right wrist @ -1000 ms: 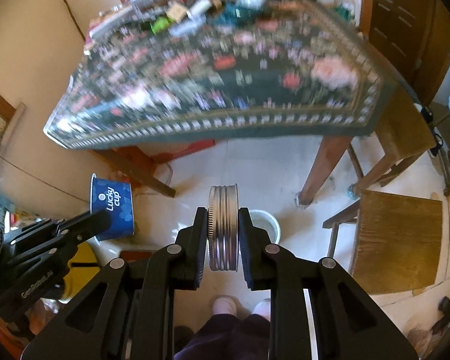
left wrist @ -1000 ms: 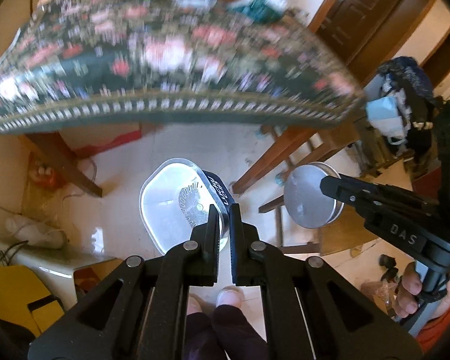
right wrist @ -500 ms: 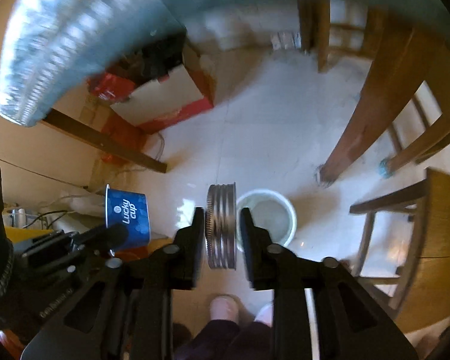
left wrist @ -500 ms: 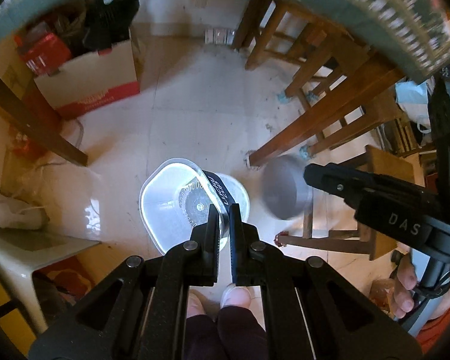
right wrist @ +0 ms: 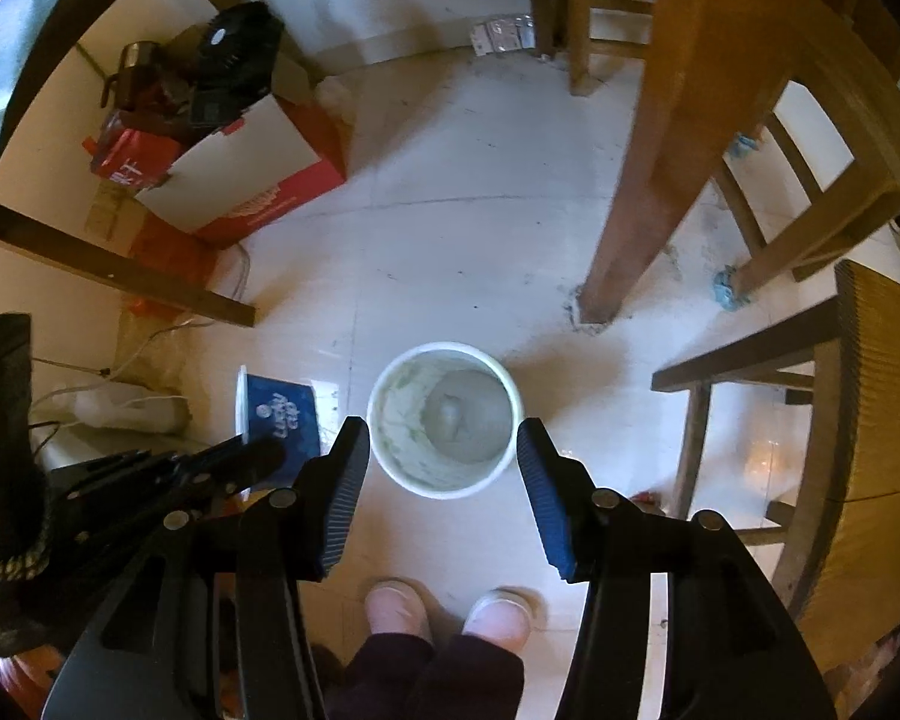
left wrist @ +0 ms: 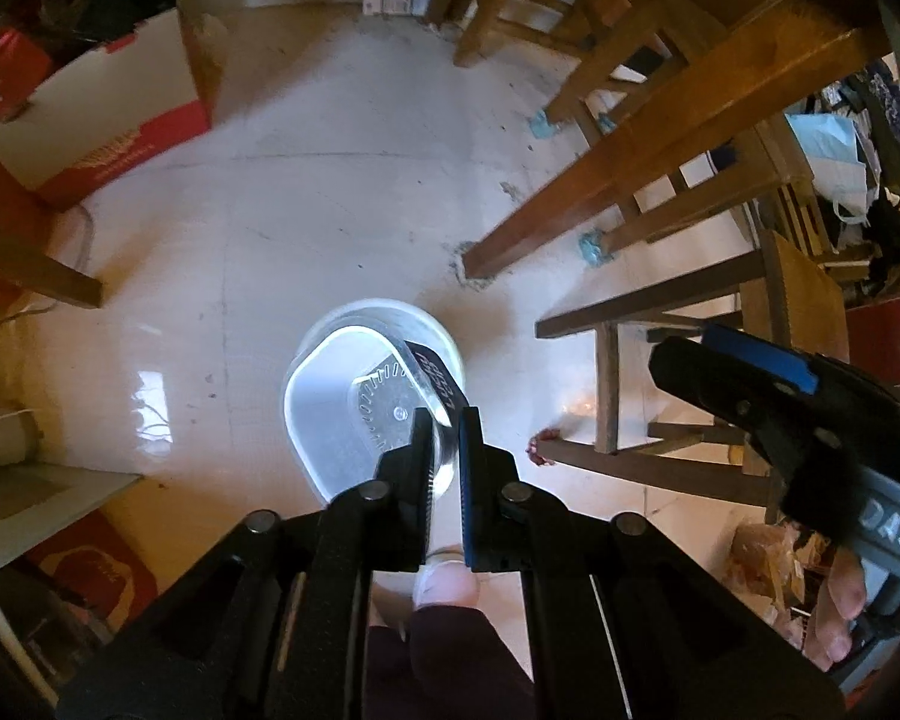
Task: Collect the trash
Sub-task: 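Lower both held items over the white bucket and open both tools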
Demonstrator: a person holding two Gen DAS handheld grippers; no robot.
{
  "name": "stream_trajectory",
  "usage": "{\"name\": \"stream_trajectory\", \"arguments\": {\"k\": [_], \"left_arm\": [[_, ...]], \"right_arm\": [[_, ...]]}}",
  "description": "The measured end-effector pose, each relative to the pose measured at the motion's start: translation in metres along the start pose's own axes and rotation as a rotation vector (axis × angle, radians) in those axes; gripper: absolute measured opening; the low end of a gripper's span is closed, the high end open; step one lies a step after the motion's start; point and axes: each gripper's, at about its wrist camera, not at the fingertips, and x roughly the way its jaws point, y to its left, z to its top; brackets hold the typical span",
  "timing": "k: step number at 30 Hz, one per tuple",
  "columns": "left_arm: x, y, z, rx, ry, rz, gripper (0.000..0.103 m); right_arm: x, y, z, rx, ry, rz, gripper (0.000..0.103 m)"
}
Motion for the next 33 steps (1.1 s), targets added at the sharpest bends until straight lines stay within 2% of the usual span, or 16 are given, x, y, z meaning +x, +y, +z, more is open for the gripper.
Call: {"name": "stream_trajectory", "arguments": {"k": [2,3,4,11,16,23,33], "left_arm": [[0.006,-0.002,0.003,-0.005,0.02,0.012,0.016],[0.007,-0.003,0.004,-0.01,0.032,0.022,0.027],[0.008,-0.004,0.004,-0.013,0.037,0.026,0.034],[-0.022,-0.006,0.003,-0.024,0.02,0.051,0.035],[-0.073,-0.015,0.003,-0.006,-0.029,0.068,0.035],[-0.172,-0.033,0.004,0.007,-0.136,0.076,0.035],[-0.331,-0.057,0.002,0.043,-0.338,0.075,0.035]], "right_arm": [[0.0,-0.003,0.001,0.007,0.0,-0.003,0.048],[-0.001,-0.003,0.001,0.01,0.0,-0.005,0.048],[-0.003,-0.004,0.001,0.013,-0.001,-0.004,0.048],[-0.023,-0.002,0.006,0.018,-0.017,0.012,0.048],[-0.05,0.007,0.01,-0.003,-0.038,0.017,0.048],[-0.116,0.032,0.017,-0.042,-0.096,0.019,0.048],[-0.243,0.082,0.018,-0.105,-0.24,0.009,0.048]]}}
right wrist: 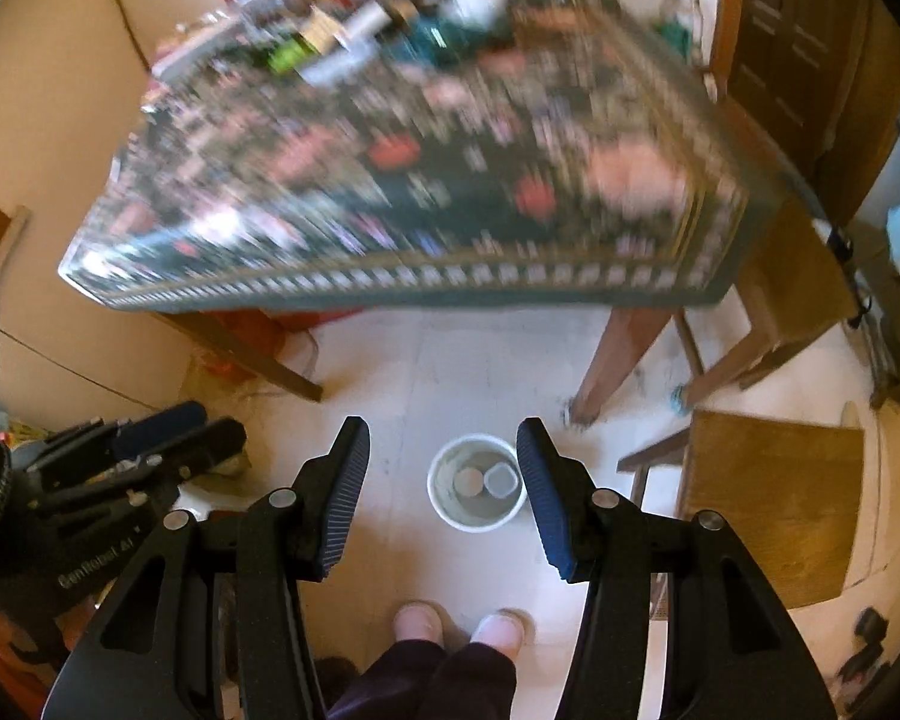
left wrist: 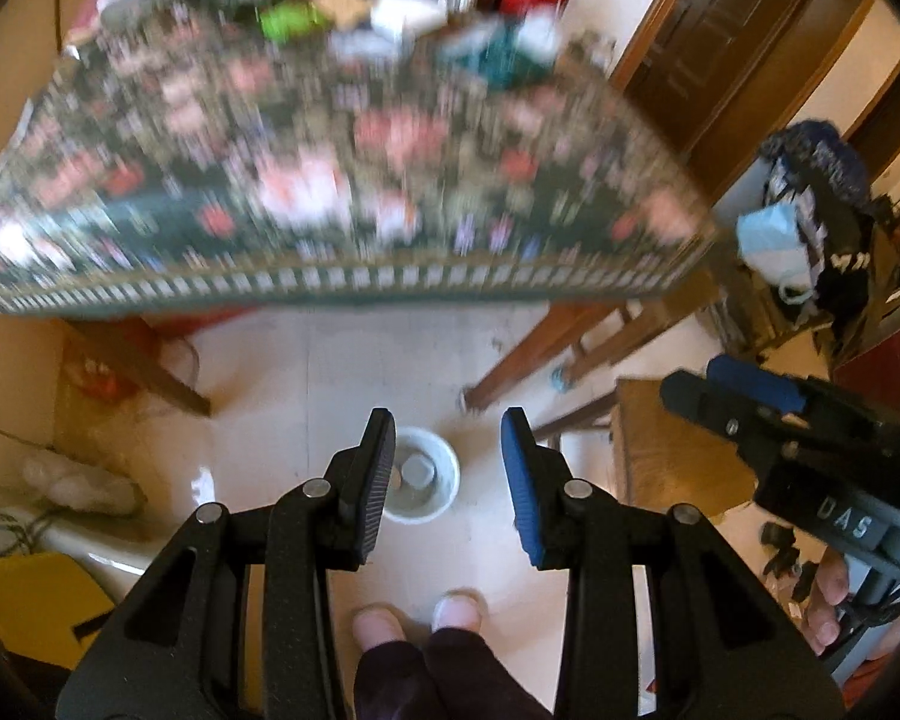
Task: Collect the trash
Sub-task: 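Lower both held items over the white bucket and open both tools, then move both tools back toward the table items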
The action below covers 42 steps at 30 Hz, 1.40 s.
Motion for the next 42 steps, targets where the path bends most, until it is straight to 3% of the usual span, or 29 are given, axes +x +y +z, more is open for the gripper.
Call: {"name": "stream_trajectory", "arguments": {"k": [9,17,21,22,26,28,35,42], "left_arm": [[-0.134,-0.01,0.029,0.055,-0.221,-0.023,0.039],[-0.222,-0.014,0.038,0.129,-0.381,-0.041,0.049],[-0.254,-0.012,0.037,0.156,-0.457,-0.049,0.068],[-0.259,-0.011,0.037,0.161,-0.472,-0.048,0.073],[-0.269,-0.004,0.043,0.142,-0.507,-0.033,0.086],[-0.269,0.0,0.049,0.125,-0.522,-0.026,0.087],[-0.254,0.005,0.079,0.086,-0.53,0.008,0.087],[-0.222,-0.013,0.132,0.046,-0.53,0.047,0.087]], "right_arm": [[-0.106,0.047,0.021,-0.049,-0.174,-0.024,0.048],[-0.197,0.08,0.031,-0.058,-0.392,-0.083,0.06],[-0.226,0.093,0.03,-0.057,-0.486,-0.104,0.062],[-0.232,0.096,0.03,-0.061,-0.507,-0.111,0.068],[-0.245,0.101,0.028,-0.056,-0.58,-0.155,0.086],[-0.244,0.101,0.034,-0.049,-0.586,-0.161,0.089],[-0.229,0.084,0.059,-0.019,-0.558,-0.135,0.089],[-0.211,0.053,0.102,-0.044,-0.537,-0.1,0.089]]}}
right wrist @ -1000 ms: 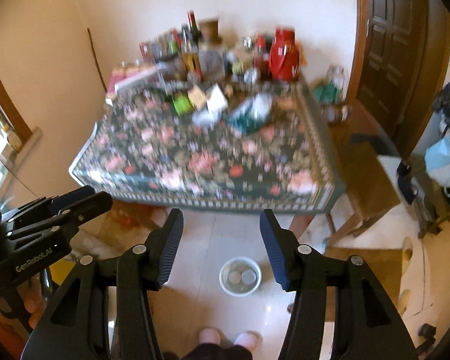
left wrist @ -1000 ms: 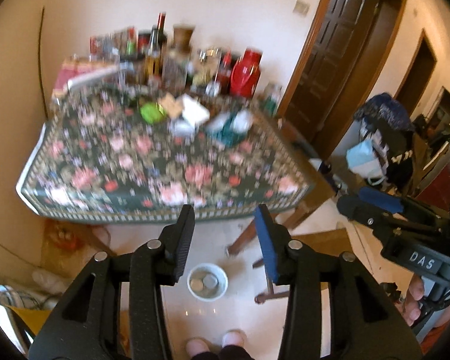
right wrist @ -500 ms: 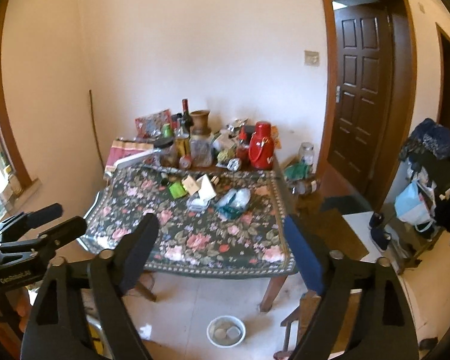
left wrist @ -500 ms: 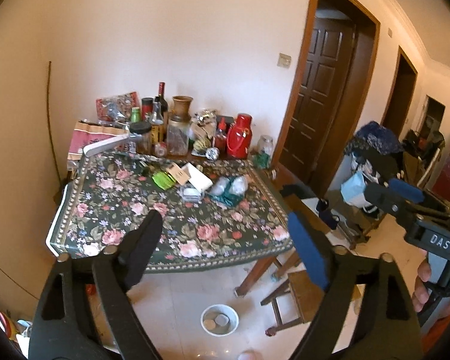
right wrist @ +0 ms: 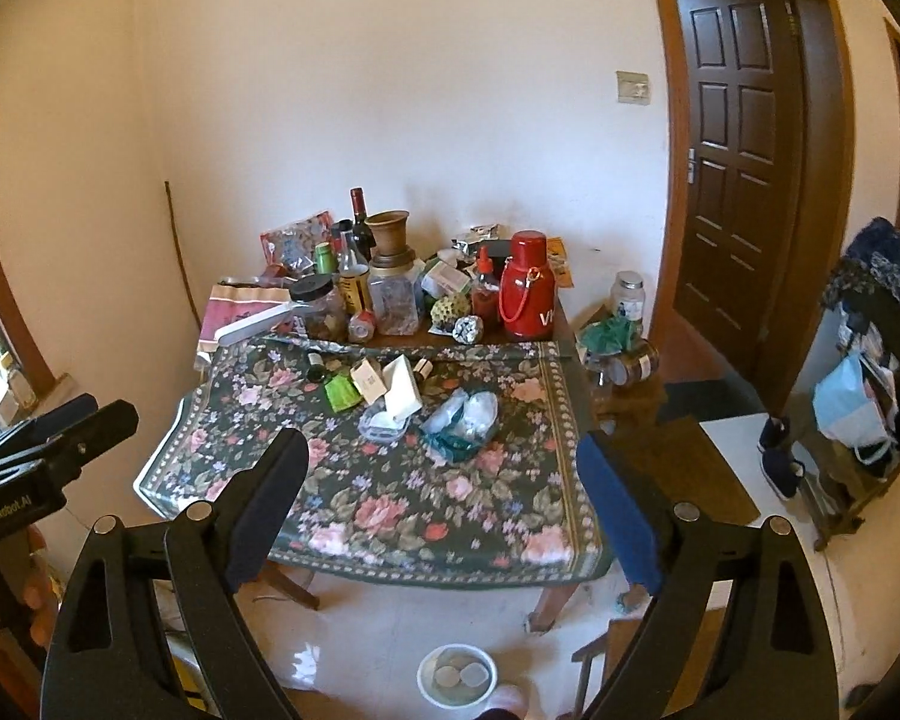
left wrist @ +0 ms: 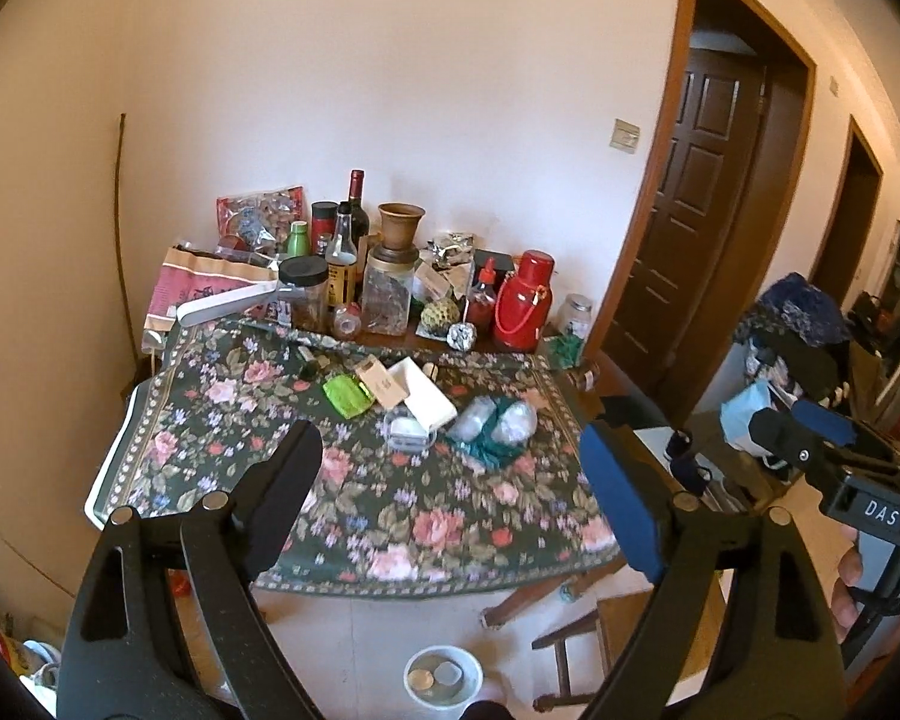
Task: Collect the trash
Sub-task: 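Move both tools back toward the table items, then grasp the plastic bags with the right tool while the left tool grasps the white box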
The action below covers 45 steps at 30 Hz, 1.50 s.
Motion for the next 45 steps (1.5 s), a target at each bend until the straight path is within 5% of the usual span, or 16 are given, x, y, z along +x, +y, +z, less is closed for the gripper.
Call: {"name": "stream_trajectory", "arguments": {"k": [17,27,36,45], "left_arm": [[0.108,-0.043,0.062,-0.091,0.015,0.101,0.088],[0.174,-0.018,0.07,-0.055,0.118,0.111,0.088],[0.238,0.033,0.091,0.0,0.197,0.097,0.088],[0.317,0.064,0.072,-0.032,0.384,0.09,0.087]], "right_arm": [[0.097,-0.072,0.078,-0.069,0.064,0.128,0.089],[0.174,-0.077,0.066,-0.009,0.241,0.14,0.089],[0.272,-0.078,0.036,0.229,0.457,0.117,0.089],[0.36,-0.073,-0.004,0.401,0.613,0.059,0.089]]}}
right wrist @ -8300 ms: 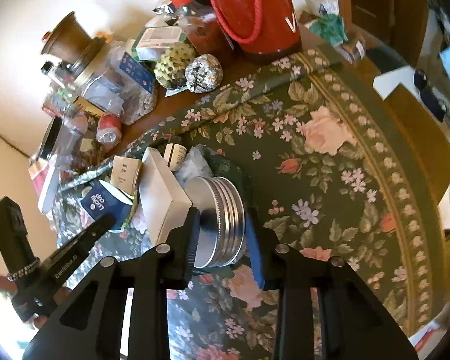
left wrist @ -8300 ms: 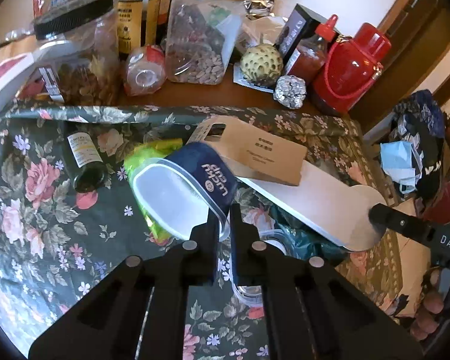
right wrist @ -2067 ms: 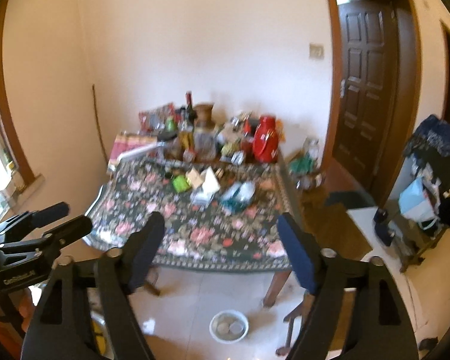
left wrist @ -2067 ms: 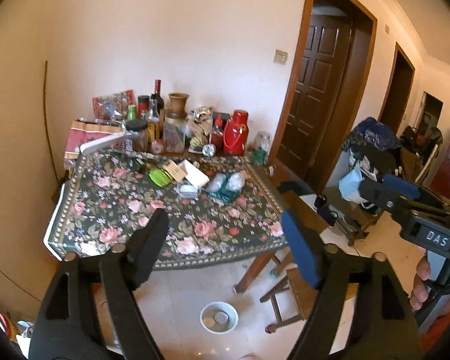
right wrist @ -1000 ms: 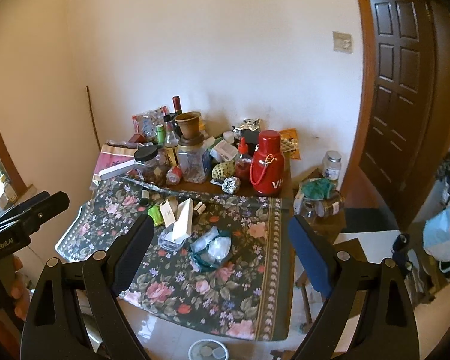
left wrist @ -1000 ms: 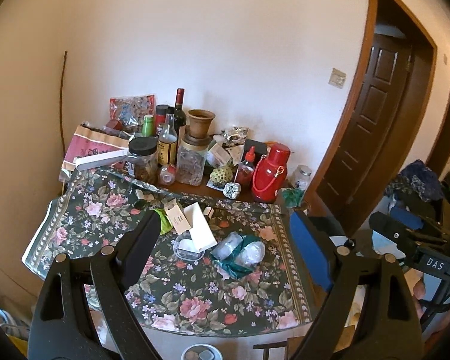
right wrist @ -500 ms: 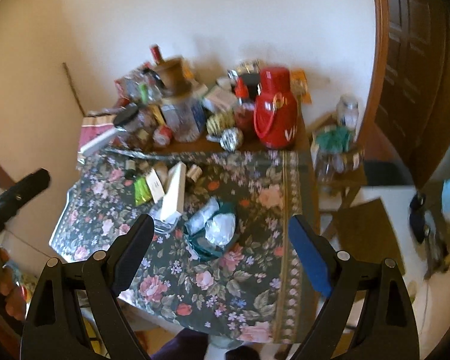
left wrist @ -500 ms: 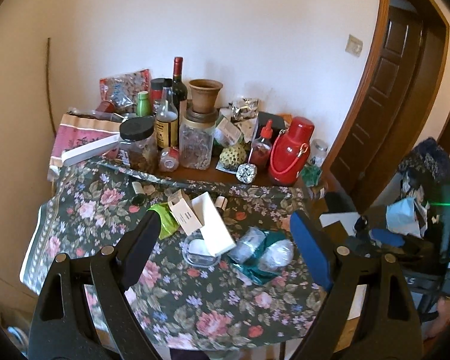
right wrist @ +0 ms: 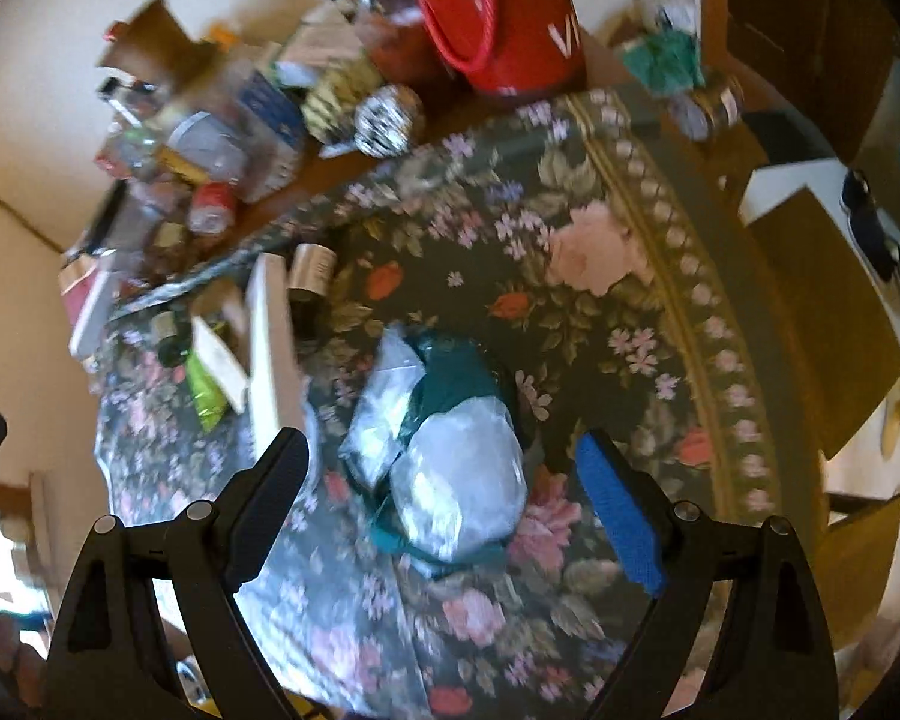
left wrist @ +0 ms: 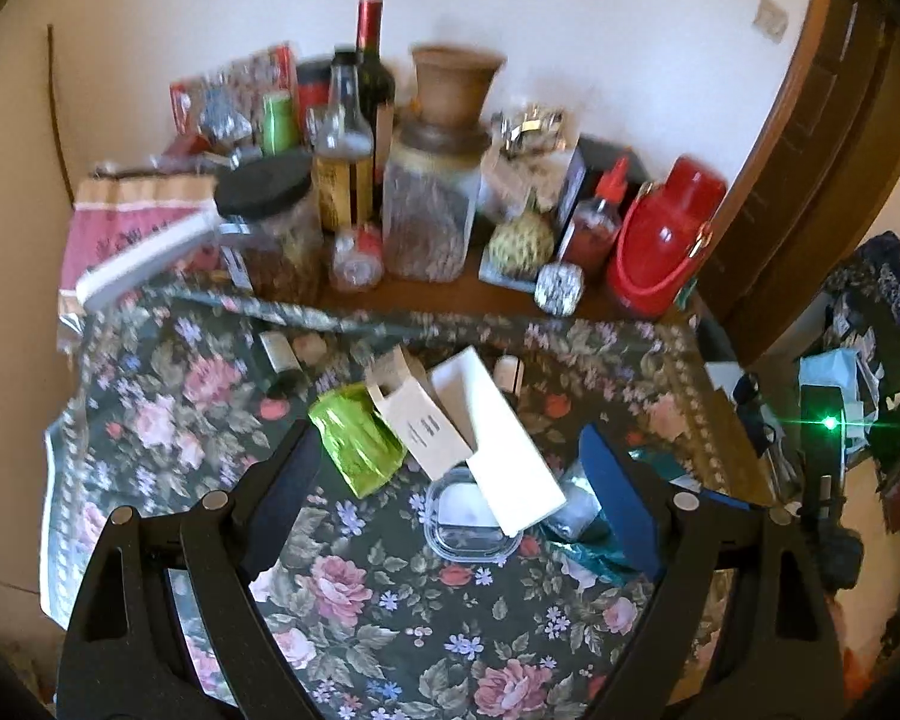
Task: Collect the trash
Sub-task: 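Grasp the plastic bags with the right tool while the left tool grasps the white box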
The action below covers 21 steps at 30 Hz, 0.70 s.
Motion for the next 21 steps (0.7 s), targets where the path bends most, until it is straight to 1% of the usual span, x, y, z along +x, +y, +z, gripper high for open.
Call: {"name": "stream_trajectory", "arguments": {"k": [1,3,4,5,6,8,11,14,18,21], "left_arm": [[0.007,-0.001,0.0,-0.006,0.019,-0.013,0.087],[0.021,-0.003,-0.002,-0.013,0.054,-0.034,0.087],[0.028,-0.005,-0.004,-0.014,0.074,-0.041,0.088],[0.036,-0.007,-0.005,-0.012,0.095,-0.048,0.088],[0.045,-0.01,-0.008,-0.015,0.122,-0.057,0.088],[0.059,-0.015,-0.012,-0.033,0.166,-0.075,0.087],[0.077,-0.019,-0.017,-0.075,0.232,-0.113,0.087],[0.09,-0.024,-0.021,-0.101,0.254,-0.113,0.087],[0.113,-0.025,-0.028,-0.146,0.287,-0.082,0.087],[0.125,-0.022,-0.033,-0.174,0.276,-0.012,0.087]], "right_arm": [[0.006,-0.002,0.0,0.019,0.0,-0.003,0.088],[0.016,-0.007,-0.001,0.059,-0.006,0.013,0.082],[0.019,-0.007,0.0,0.063,-0.002,0.016,0.076],[0.024,-0.007,0.0,0.057,0.006,0.011,0.068],[0.028,-0.006,0.0,0.048,0.01,0.003,0.063],[0.035,-0.006,0.0,0.036,0.022,-0.003,0.042],[0.032,-0.01,-0.001,0.033,0.012,0.005,0.033],[0.018,-0.018,-0.003,0.022,-0.042,-0.039,0.028],[-0.008,-0.036,-0.005,0.028,-0.093,-0.078,0.025],[-0.03,-0.045,-0.009,0.02,-0.127,-0.109,0.025]]}}
